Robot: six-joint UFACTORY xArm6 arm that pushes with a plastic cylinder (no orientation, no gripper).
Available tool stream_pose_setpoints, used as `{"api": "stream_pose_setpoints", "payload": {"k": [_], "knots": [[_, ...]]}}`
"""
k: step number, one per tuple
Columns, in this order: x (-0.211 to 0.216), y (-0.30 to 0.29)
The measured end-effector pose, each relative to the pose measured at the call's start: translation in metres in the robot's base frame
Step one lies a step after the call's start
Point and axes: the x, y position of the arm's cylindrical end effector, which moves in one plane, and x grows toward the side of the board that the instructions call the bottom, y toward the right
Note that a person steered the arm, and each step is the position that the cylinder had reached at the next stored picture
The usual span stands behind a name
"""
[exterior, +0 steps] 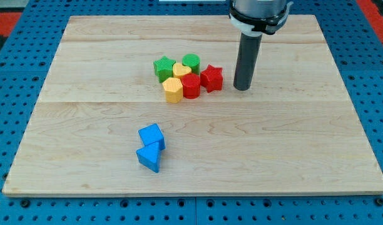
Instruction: Slightly push the green star into the group of blocks
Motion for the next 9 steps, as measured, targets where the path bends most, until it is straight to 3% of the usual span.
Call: {"api": "stream_pose_setpoints", "payload": {"k": [4,5,6,7,9], "knots": [[-0.026,-0.025],[-0.064,0.007],[-0.125,-0.004],[-0.132,-0.035],[-0.113,-0.163]]}}
